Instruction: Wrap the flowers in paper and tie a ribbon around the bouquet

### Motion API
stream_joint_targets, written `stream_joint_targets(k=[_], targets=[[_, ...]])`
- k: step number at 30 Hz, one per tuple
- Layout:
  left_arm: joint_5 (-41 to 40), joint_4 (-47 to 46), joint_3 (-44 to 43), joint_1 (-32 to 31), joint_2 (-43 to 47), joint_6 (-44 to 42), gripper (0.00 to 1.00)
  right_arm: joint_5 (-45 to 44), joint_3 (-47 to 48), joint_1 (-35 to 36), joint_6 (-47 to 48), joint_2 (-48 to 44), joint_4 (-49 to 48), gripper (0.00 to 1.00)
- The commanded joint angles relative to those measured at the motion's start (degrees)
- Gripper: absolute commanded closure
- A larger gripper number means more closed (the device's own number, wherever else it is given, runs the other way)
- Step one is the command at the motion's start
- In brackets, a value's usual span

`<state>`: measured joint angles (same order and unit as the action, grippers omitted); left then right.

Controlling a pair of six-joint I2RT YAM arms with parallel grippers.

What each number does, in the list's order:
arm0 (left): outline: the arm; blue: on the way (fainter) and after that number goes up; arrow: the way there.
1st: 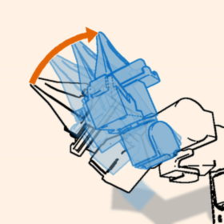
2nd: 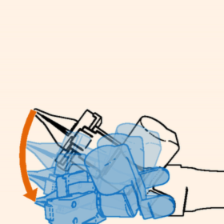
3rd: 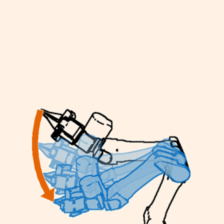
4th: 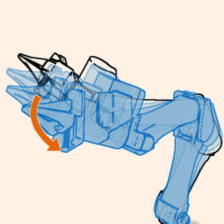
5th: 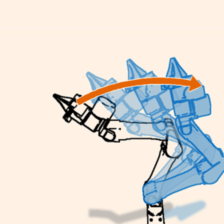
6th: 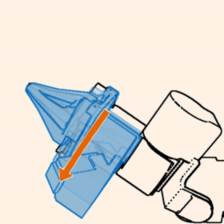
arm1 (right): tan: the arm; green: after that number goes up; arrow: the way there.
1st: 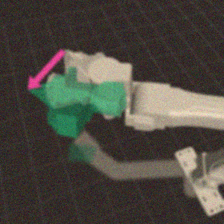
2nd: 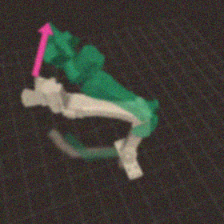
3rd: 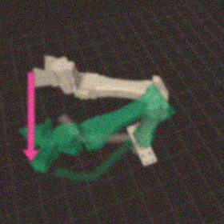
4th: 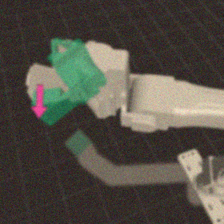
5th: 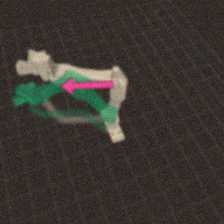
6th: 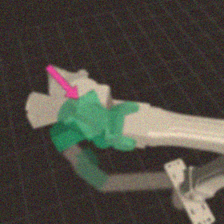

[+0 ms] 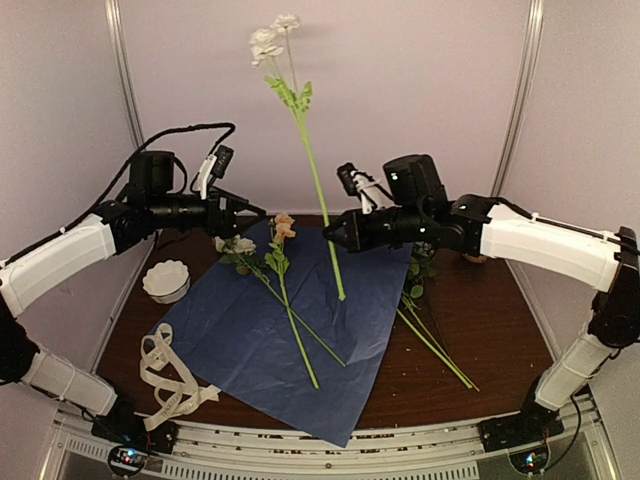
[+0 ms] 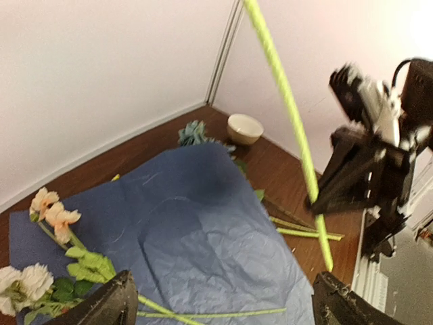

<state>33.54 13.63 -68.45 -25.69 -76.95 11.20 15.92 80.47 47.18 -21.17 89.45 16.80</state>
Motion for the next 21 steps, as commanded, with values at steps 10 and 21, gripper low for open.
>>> stream_joint_targets(k=[10,21], targets=[[8.6,-39.4,11.2,-0.4,0.9,21.5,0.27,13.2,10.9,9.4,1.6,12.1,-8.2,1.0],[-7.9,-10.8,4.2,-0.2,-9.5,26.9,1.0,2.8,6.1,6.3,3.3,6.7,-1.0,0.62]])
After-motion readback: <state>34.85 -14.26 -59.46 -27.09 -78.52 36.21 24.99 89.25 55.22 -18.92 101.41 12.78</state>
